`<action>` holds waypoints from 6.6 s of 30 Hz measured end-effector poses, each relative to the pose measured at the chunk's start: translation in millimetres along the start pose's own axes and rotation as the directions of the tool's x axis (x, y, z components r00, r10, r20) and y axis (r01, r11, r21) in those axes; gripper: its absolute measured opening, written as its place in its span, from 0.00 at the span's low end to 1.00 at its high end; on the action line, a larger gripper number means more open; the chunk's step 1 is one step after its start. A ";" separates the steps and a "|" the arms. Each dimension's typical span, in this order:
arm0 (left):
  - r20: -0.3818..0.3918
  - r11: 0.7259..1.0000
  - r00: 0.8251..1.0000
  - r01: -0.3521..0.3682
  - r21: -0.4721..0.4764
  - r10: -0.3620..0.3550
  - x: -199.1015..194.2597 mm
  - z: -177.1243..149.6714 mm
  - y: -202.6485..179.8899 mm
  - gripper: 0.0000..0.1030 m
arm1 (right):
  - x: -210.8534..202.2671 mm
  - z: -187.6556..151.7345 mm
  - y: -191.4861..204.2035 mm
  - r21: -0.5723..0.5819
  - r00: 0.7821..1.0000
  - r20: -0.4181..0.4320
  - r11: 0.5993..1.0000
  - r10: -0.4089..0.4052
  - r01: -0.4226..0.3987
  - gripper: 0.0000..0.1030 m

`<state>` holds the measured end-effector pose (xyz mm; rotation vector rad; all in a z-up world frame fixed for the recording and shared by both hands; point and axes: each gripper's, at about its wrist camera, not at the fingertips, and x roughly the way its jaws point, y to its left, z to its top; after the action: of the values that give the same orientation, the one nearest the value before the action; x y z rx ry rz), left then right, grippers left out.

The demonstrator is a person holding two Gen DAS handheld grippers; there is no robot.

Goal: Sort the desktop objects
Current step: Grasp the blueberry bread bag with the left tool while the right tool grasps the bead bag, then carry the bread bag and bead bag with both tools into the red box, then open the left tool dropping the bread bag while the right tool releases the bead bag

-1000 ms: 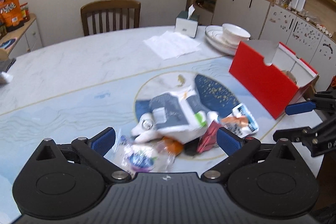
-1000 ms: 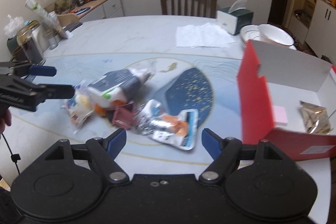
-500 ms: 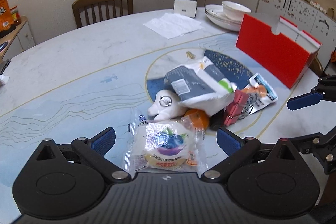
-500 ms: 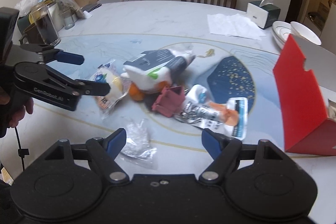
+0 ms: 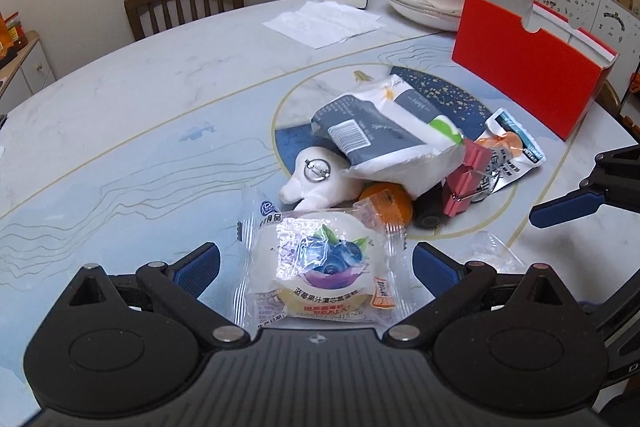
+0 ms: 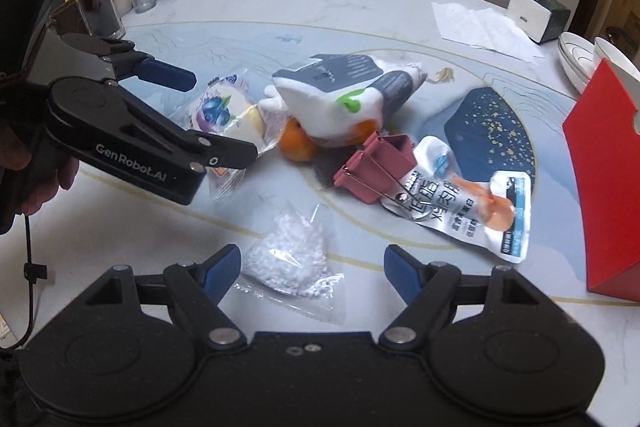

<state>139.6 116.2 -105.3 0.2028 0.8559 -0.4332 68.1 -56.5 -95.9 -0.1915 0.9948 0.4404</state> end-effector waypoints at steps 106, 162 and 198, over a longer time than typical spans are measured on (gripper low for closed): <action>0.102 0.992 0.988 0.120 -0.049 -0.115 -42.3 83.0 -143.7 0.53 | -127.5 -3.1 -202.8 0.141 0.970 0.223 0.988 -0.092 0.061 0.37; -0.022 0.959 0.984 0.175 0.225 -0.174 122.1 237.6 -305.5 0.53 | -44.5 43.1 -421.9 0.195 0.980 0.071 0.966 -0.186 0.169 0.37; -0.263 0.950 0.947 0.241 0.201 -0.184 175.6 235.7 -315.7 0.54 | 21.1 47.3 -429.9 0.163 0.974 -0.179 0.973 -0.137 0.166 0.39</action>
<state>260.8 -297.4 -88.4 0.3854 1.0723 -0.7246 304.2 -419.3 -106.7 -0.1447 1.1687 0.1959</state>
